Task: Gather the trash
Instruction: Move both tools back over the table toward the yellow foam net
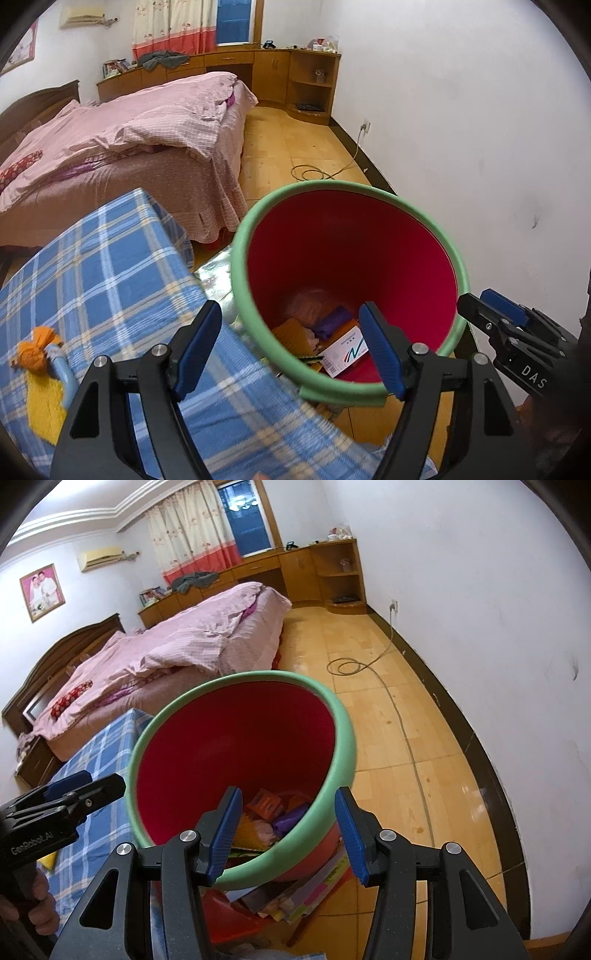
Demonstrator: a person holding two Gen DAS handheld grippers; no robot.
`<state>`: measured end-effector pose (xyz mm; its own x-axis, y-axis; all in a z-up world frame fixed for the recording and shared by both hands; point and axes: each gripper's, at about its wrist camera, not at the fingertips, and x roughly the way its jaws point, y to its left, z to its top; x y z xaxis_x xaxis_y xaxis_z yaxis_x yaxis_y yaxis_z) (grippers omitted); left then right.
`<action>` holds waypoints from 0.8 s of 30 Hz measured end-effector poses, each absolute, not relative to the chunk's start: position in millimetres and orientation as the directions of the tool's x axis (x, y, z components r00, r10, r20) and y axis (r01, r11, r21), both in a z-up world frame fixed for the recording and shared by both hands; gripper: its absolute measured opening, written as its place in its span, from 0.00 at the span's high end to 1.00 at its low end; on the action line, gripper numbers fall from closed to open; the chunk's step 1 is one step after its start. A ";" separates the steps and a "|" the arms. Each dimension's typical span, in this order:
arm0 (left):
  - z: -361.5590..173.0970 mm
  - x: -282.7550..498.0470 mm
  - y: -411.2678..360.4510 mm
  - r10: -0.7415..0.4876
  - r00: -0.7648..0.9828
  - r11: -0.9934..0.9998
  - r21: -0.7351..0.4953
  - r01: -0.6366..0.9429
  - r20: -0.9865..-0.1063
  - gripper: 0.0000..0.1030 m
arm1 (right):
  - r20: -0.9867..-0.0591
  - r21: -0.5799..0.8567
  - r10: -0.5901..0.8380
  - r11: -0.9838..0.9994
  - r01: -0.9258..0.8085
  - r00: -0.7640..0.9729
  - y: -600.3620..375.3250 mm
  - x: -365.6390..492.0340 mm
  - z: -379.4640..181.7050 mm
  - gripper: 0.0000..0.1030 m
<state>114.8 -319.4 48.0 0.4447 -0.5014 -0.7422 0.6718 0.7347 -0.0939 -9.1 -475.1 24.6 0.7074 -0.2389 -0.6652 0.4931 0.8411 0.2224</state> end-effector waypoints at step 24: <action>63.1 116.1 -181.2 -0.395 0.563 0.871 -0.102 0.480 -0.726 0.26 | -0.648 0.230 -0.116 0.912 0.339 0.752 -380.9 3.4 44.5 0.47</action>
